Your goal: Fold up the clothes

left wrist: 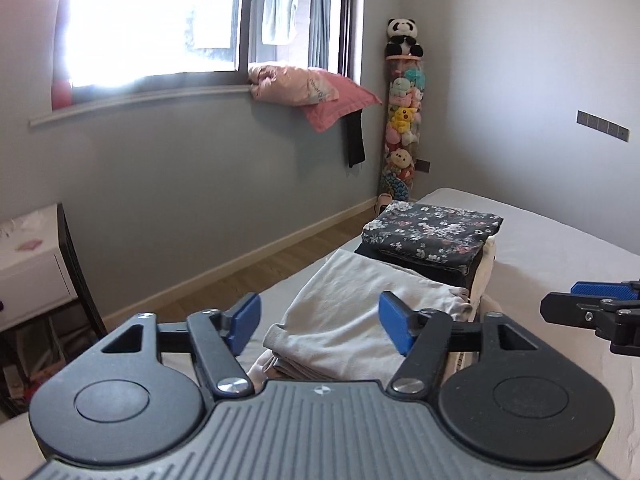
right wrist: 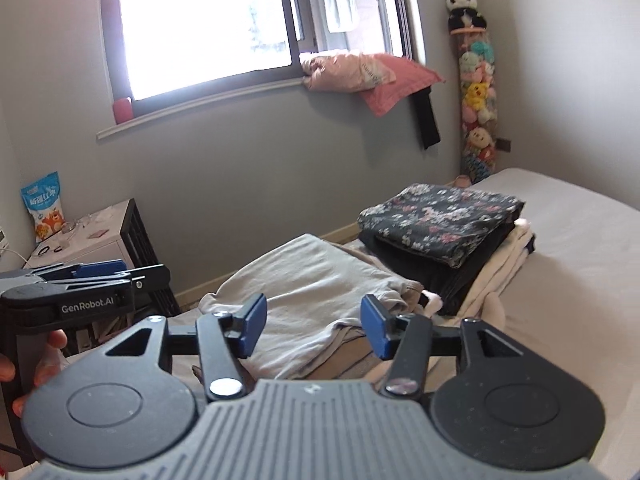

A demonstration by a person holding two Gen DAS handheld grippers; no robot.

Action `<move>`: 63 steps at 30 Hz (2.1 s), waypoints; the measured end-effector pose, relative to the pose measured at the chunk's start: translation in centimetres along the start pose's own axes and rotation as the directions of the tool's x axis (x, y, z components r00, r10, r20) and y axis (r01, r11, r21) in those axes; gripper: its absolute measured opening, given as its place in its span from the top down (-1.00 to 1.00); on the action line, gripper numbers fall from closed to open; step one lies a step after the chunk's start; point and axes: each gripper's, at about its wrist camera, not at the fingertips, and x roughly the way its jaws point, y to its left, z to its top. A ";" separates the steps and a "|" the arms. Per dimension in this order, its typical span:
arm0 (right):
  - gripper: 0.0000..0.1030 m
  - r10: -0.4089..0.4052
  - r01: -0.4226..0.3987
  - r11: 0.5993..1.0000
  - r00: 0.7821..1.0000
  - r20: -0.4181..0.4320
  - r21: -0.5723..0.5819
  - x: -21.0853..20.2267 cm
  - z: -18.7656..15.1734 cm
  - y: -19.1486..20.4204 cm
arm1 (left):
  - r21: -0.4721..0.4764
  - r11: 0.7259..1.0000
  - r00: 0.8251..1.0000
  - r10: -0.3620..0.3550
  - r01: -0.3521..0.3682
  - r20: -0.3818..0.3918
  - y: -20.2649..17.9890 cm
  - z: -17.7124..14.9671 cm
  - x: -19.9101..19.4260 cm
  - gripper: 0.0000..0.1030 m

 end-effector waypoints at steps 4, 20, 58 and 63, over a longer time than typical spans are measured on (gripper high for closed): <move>-0.29 -0.053 0.054 0.999 0.997 0.057 -0.007 -3.4 -1.3 1.2 | 0.023 1.000 1.000 -0.017 0.017 0.020 -1.5 -0.6 -2.3 -0.71; -0.45 -0.168 0.159 0.981 0.983 0.078 0.107 -8.9 -10.1 3.6 | 0.048 0.999 0.997 0.022 -0.019 -0.070 -4.4 -7.5 -6.1 -0.71; -0.47 -0.260 0.247 0.951 0.965 0.046 0.186 -12.4 -14.7 3.9 | 0.121 0.993 0.992 0.019 -0.003 -0.125 -7.8 -11.8 -8.6 -0.71; -0.47 -0.261 0.249 0.949 0.964 0.039 0.192 -12.3 -14.7 3.9 | 0.128 0.992 0.991 0.026 -0.010 -0.129 -8.0 -11.9 -8.6 -0.71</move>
